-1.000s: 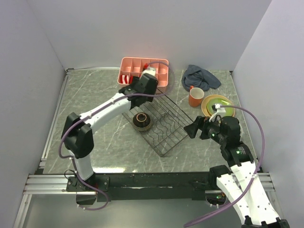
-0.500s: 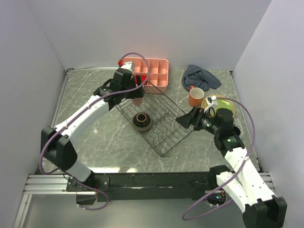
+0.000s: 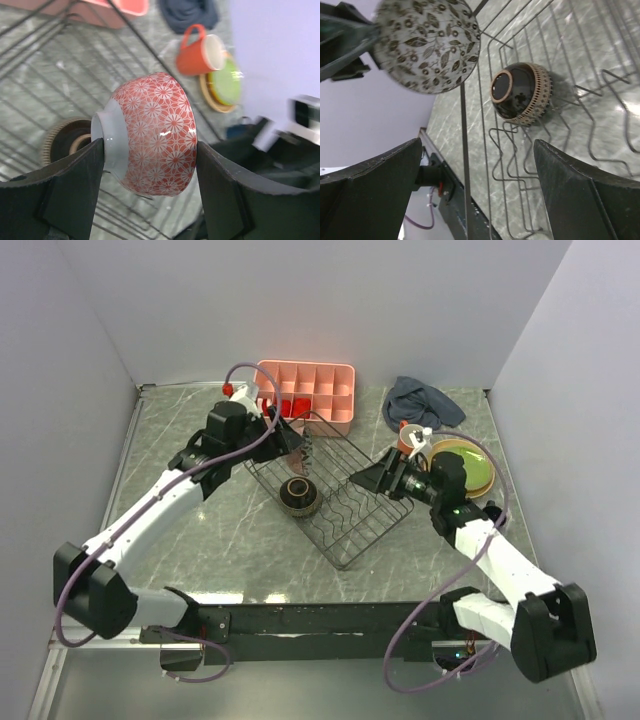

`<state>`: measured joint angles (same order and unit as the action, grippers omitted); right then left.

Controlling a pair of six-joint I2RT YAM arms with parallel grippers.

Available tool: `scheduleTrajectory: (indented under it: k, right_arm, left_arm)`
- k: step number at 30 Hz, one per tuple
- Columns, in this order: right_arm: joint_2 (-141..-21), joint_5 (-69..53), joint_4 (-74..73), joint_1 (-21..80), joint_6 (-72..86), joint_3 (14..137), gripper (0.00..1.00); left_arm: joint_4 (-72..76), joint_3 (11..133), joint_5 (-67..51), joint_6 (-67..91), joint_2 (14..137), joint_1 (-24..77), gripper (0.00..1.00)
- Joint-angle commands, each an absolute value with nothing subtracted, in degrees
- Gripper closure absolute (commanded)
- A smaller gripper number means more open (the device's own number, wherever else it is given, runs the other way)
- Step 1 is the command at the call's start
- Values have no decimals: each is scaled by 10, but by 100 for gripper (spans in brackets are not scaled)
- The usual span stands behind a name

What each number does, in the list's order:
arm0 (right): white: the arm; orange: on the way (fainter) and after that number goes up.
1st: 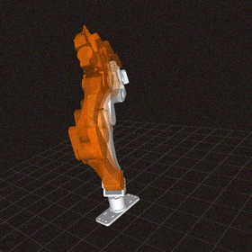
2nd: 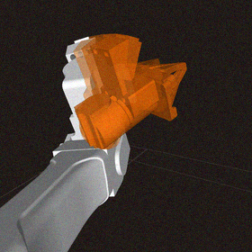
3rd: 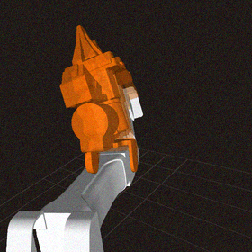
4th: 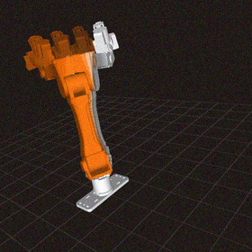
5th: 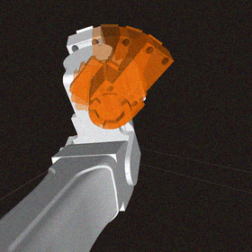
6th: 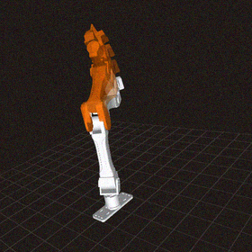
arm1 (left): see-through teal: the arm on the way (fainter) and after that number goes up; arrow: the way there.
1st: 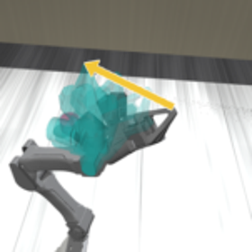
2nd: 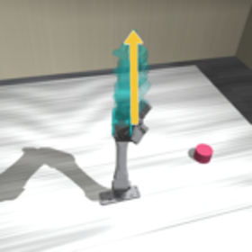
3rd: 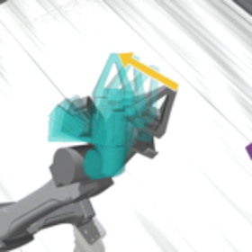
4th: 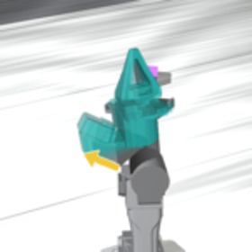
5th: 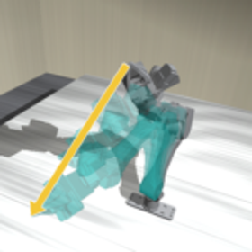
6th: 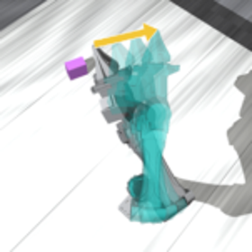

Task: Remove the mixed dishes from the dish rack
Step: Pick up the bowl from the dish rack, then place the bowl at the center of the board.

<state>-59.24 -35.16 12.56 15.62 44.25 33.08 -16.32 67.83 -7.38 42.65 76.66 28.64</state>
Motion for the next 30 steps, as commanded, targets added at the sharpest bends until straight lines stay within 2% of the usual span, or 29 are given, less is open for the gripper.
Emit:
scheduleTrajectory:
  k: [1, 11, 16, 22, 25, 26, 28, 29, 30]
  right_arm:
    - [-637, -365, 213, 179, 468, 378, 1]
    - [-734, -381, 268, 216, 497, 439, 6]
    - [-779, -389, 292, 232, 512, 467, 11]
    - [-820, -399, 301, 254, 518, 497, 22]
    - [-831, -404, 301, 259, 517, 508, 33]
    - [-833, -405, 301, 261, 517, 511, 42]
    - [-835, -406, 289, 263, 508, 517, 51]
    - [-835, -403, 284, 263, 504, 519, 62]
    - [-835, -403, 279, 264, 501, 522, 67]
  left_arm:
    - [-48, 655, -127, 494, 704, 284, 63]
    - [25, 578, -156, 554, 646, 283, 63]
    - [52, 554, -174, 579, 630, 283, 62]
    - [73, 529, -178, 590, 616, 282, 62]
    - [70, 526, -179, 586, 614, 282, 62]
    - [69, 524, -177, 582, 613, 282, 62]
    - [68, 520, -176, 581, 611, 283, 62]
    - [69, 517, -176, 580, 610, 283, 62]
    - [74, 515, -176, 582, 610, 283, 61]
